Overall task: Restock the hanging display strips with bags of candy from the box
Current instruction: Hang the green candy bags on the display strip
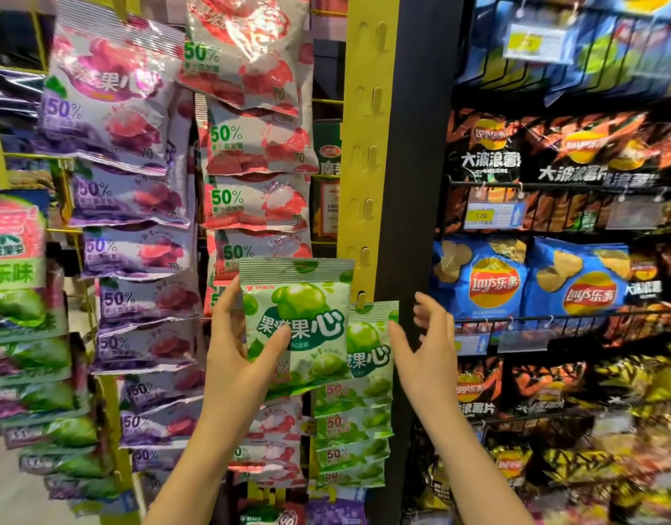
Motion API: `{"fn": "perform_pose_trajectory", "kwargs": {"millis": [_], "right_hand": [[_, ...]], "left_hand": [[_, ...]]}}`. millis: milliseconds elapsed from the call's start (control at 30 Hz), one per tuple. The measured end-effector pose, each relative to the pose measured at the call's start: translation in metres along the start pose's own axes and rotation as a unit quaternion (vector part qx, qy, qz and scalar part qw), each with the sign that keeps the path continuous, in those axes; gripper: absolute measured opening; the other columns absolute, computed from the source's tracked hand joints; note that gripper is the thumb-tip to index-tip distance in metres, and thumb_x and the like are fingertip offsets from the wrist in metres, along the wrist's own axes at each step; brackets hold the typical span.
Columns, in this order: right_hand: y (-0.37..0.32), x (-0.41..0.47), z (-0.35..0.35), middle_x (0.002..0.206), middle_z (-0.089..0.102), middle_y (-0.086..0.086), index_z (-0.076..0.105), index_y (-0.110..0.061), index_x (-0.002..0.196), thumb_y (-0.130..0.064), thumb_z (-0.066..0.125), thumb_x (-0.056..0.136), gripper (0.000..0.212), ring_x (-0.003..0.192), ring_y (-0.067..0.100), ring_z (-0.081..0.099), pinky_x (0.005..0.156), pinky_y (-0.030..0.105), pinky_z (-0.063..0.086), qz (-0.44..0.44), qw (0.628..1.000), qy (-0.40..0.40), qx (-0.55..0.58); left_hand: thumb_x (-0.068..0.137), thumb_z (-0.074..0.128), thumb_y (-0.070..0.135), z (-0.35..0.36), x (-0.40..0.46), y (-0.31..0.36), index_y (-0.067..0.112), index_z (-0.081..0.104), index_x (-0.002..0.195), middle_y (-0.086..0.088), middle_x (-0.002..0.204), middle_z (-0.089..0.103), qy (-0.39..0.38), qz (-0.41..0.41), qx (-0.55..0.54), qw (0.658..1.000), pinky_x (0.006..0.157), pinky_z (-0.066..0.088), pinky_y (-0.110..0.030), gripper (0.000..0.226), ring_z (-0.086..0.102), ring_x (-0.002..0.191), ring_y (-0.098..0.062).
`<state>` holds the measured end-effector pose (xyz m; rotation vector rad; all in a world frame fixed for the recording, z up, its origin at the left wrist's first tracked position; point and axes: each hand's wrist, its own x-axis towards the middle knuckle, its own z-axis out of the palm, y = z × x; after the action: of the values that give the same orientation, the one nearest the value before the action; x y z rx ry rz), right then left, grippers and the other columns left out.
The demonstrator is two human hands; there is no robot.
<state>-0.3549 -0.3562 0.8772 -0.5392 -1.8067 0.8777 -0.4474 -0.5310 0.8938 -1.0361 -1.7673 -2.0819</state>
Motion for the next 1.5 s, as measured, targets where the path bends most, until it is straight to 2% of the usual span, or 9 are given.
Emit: {"fn": "perform_pose_trajectory", "kwargs": {"millis": [200, 500, 633, 733, 800, 933, 1100, 1367, 1500], "right_hand": [[-0.05, 0.069, -0.022, 0.091, 0.058, -0.012, 0.052, -0.017, 0.122, -0.016, 0.056, 0.092, 0.031, 0.088, -0.002, 0.055, 0.074, 0.004, 0.042, -0.065, 0.995, -0.038, 0.07], [-0.103, 0.128, -0.016, 0.086, 0.062, -0.004, 0.054, -0.024, 0.1, -0.02, 0.05, 0.095, 0.008, 0.074, 0.01, 0.06, 0.074, 0.029, 0.048, -0.111, 0.98, -0.155, 0.057], [-0.107, 0.137, -0.018, 0.077, 0.064, -0.005, 0.056, -0.03, 0.082, -0.017, 0.052, 0.094, 0.018, 0.067, 0.008, 0.062, 0.071, 0.028, 0.052, -0.12, 0.977, -0.171, 0.047], [-0.106, 0.136, -0.021, 0.078, 0.065, -0.003, 0.055, -0.031, 0.083, -0.017, 0.05, 0.095, 0.019, 0.068, 0.01, 0.062, 0.066, 0.024, 0.052, -0.123, 0.971, -0.193, 0.064], [-0.105, 0.134, -0.022, 0.078, 0.064, -0.002, 0.055, -0.031, 0.084, -0.016, 0.049, 0.096, 0.019, 0.069, 0.011, 0.061, 0.067, 0.026, 0.052, -0.122, 0.968, -0.206, 0.079], [-0.106, 0.133, -0.024, 0.079, 0.065, -0.002, 0.055, -0.031, 0.085, -0.016, 0.049, 0.096, 0.019, 0.07, 0.012, 0.062, 0.07, 0.027, 0.053, -0.119, 0.966, -0.213, 0.088], [-0.106, 0.129, -0.024, 0.083, 0.065, -0.001, 0.055, -0.028, 0.088, -0.017, 0.048, 0.097, 0.016, 0.073, 0.011, 0.062, 0.068, 0.023, 0.052, -0.105, 0.97, -0.202, 0.088], [-0.105, 0.123, -0.022, 0.095, 0.066, 0.005, 0.056, -0.021, 0.099, -0.017, 0.05, 0.095, 0.008, 0.08, 0.014, 0.063, 0.067, 0.023, 0.051, -0.08, 0.977, -0.175, 0.087], [-0.099, 0.117, -0.026, 0.093, 0.068, 0.004, 0.058, -0.024, 0.098, -0.019, 0.054, 0.093, 0.008, 0.076, 0.01, 0.064, 0.071, 0.025, 0.05, -0.095, 0.985, -0.139, 0.046]], "left_hand": [[0.084, 0.064, 0.013, 0.02, 0.0, 0.003, 0.059, 0.025, 0.124, 0.048, 0.126, 0.029, -0.029, 0.014, -0.011, 0.999, 0.091, 0.035, -0.002, 0.073, 0.032, 0.11, 0.032], [0.087, 0.062, 0.006, 0.061, 0.009, 0.009, 0.044, 0.031, 0.13, 0.037, 0.126, 0.035, -0.053, 0.021, -0.016, 0.998, 0.086, 0.033, 0.005, 0.065, 0.037, 0.109, 0.031], [0.087, 0.063, 0.013, 0.069, 0.014, 0.008, 0.047, 0.032, 0.133, 0.031, 0.132, 0.04, -0.048, 0.004, -0.025, 0.999, 0.098, 0.043, -0.018, 0.065, 0.043, 0.122, 0.009], [0.088, 0.062, 0.015, 0.074, 0.016, 0.009, 0.047, 0.03, 0.134, 0.042, 0.119, 0.034, -0.044, -0.015, -0.022, 0.999, 0.08, 0.048, -0.008, 0.064, 0.041, 0.104, 0.028], [0.088, 0.062, 0.016, 0.076, 0.015, 0.008, 0.044, 0.03, 0.136, 0.047, 0.112, 0.033, -0.045, -0.023, -0.011, 0.999, 0.084, 0.048, -0.012, 0.065, 0.037, 0.091, 0.037], [0.088, 0.061, 0.01, 0.078, 0.011, 0.006, 0.039, 0.029, 0.136, 0.044, 0.111, 0.033, -0.045, -0.025, 0.001, 0.999, 0.075, 0.035, 0.007, 0.064, 0.035, 0.088, 0.041], [0.089, 0.06, 0.01, 0.076, 0.003, 0.004, 0.041, 0.028, 0.132, 0.043, 0.108, 0.031, -0.055, -0.023, 0.017, 0.998, 0.073, 0.033, 0.009, 0.063, 0.033, 0.083, 0.043], [0.09, 0.059, 0.019, 0.076, -0.005, -0.007, 0.043, 0.029, 0.129, 0.018, 0.13, 0.041, -0.067, -0.006, 0.071, 0.995, 0.098, 0.03, -0.015, 0.055, 0.037, 0.122, 0.002], [0.09, 0.058, 0.018, 0.074, -0.007, -0.009, 0.026, 0.029, 0.14, 0.008, 0.132, 0.038, -0.071, 0.029, 0.131, 0.988, 0.089, 0.039, -0.015, 0.058, 0.048, 0.108, -0.008]]}}
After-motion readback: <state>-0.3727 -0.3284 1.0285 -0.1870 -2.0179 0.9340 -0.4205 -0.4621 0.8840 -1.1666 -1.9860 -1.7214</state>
